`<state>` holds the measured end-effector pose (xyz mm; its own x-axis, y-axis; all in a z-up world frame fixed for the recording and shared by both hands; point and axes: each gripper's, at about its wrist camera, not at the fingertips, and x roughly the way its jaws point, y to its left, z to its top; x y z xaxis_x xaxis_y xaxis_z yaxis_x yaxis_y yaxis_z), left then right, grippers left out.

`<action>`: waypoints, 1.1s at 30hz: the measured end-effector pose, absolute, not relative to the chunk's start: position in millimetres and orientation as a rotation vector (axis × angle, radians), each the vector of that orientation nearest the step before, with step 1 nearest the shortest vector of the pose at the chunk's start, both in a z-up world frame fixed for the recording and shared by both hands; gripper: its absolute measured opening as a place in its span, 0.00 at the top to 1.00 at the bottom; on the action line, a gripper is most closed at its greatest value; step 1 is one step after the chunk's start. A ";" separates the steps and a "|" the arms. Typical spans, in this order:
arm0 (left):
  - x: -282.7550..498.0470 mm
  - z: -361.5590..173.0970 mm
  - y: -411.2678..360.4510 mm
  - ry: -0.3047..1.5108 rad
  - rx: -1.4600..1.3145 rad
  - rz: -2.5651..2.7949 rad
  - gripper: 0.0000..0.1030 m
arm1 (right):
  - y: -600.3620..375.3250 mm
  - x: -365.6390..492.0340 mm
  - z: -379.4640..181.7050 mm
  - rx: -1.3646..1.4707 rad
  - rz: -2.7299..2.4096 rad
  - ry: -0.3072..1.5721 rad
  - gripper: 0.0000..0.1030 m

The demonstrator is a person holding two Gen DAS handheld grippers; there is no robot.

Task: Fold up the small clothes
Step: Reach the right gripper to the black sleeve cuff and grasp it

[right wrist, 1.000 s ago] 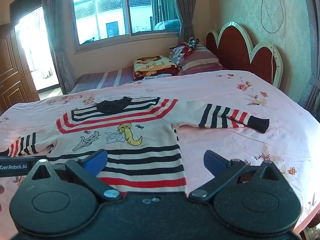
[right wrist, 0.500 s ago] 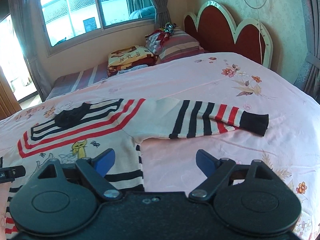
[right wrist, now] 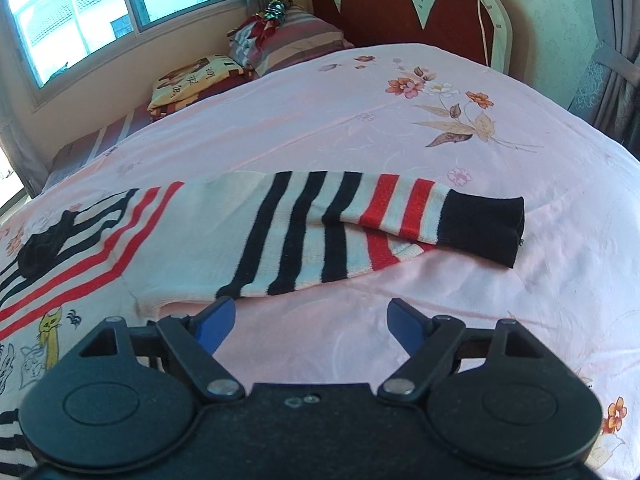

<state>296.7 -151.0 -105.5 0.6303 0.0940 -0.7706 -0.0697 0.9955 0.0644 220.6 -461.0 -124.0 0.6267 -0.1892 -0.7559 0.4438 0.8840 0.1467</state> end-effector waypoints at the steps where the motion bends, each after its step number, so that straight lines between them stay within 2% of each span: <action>1: 299.2 -107.7 -151.6 0.891 0.028 0.096 0.00 | -468.0 223.3 -127.3 0.350 -0.381 0.822 0.21; 11: 318.3 -125.3 -148.7 0.944 0.013 0.116 0.00 | -525.9 246.3 -155.6 0.534 -0.458 0.818 0.25; 17: 324.4 -126.9 -142.0 0.913 0.000 0.156 0.00 | -544.6 251.6 -155.0 0.588 -0.507 0.783 0.26; 24: 344.1 -138.1 -130.0 0.935 -0.047 0.196 0.00 | -541.1 235.8 -154.1 0.580 -0.501 0.819 0.27; 28: 352.8 -144.9 -131.7 0.967 -0.068 0.165 0.00 | -550.3 254.1 -156.5 0.568 -0.537 0.770 0.26; 30: 352.3 -145.1 -132.3 0.961 -0.071 0.153 0.00 | -557.1 260.9 -155.9 0.601 -0.549 0.724 0.32; 32: 352.3 -145.0 -130.7 0.959 -0.079 0.153 0.00 | -562.6 266.6 -156.9 0.619 -0.558 0.701 0.57; 33: 352.6 -145.0 -129.2 0.955 -0.084 0.150 0.00 | -564.4 267.4 -156.7 0.633 -0.549 0.682 0.62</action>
<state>352.6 -129.2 -144.9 0.5682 0.0901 -0.8179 -0.1644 0.9864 -0.0055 267.4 -564.4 -156.7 0.6528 -0.2524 -0.7143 0.6436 0.6821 0.3472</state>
